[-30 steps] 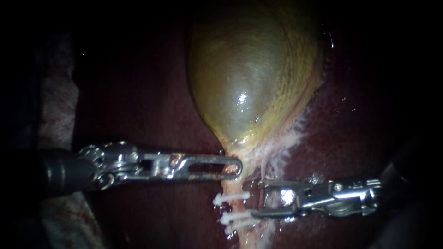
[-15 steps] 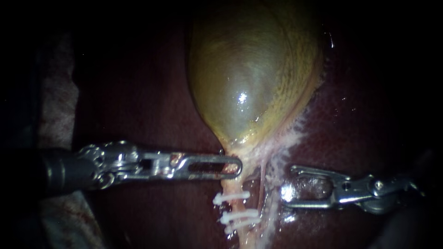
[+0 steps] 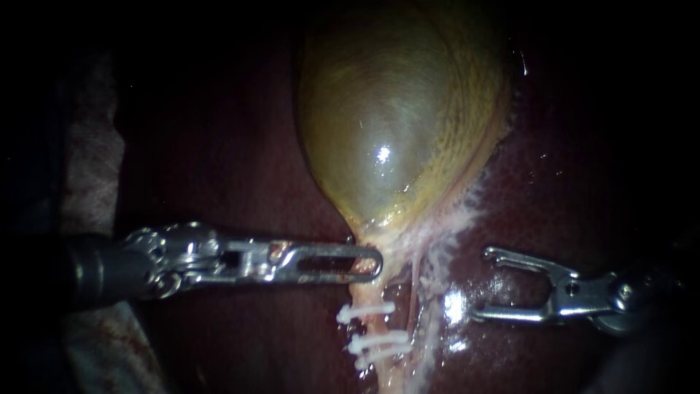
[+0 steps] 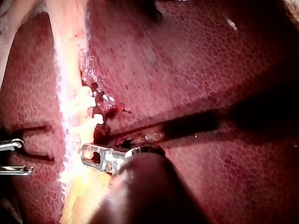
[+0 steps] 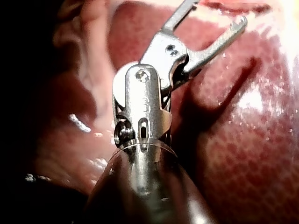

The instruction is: Going back third clip left tube

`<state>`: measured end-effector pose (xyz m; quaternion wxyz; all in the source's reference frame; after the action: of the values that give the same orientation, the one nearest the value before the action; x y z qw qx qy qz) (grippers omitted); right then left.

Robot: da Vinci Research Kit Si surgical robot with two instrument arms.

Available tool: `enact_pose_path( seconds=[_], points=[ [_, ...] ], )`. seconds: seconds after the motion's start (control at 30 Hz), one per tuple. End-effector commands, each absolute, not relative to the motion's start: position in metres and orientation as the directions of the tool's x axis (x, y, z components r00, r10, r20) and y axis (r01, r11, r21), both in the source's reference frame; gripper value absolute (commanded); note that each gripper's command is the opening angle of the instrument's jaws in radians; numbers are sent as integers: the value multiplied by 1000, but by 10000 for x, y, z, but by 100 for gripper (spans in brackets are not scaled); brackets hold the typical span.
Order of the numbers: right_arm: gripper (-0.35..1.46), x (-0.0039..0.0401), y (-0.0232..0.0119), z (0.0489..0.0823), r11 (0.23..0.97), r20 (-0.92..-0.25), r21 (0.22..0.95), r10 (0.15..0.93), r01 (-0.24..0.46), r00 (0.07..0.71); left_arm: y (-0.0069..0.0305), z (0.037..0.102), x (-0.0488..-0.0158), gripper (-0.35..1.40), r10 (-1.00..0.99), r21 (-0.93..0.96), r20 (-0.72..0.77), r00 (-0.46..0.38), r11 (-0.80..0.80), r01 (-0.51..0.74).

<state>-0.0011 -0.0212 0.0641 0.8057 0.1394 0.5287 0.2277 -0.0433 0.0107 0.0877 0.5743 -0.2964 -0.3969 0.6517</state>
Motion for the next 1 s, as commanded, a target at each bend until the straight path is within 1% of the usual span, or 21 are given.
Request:
enact_pose_path(
  seconds=[0.03,0.33,0.8,1.0],
  points=[
    [56,-10,-212,642,857,-788,466,515,-220,337,107,879,-433,-35,984,-858,68,-164,-26,-513],
    [56,-9,-215,645,858,-789,464,514,-221,337,102,899,-442,-35,986,-856,57,-160,-35,-516],
    [57,-9,-219,648,859,-791,462,512,-221,336,100,924,-480,-35,986,-858,57,-160,-33,-512],
    [57,-9,-219,649,859,-791,461,511,-222,336,101,925,-485,-35,986,-858,57,-158,-32,-513]
  ],
)
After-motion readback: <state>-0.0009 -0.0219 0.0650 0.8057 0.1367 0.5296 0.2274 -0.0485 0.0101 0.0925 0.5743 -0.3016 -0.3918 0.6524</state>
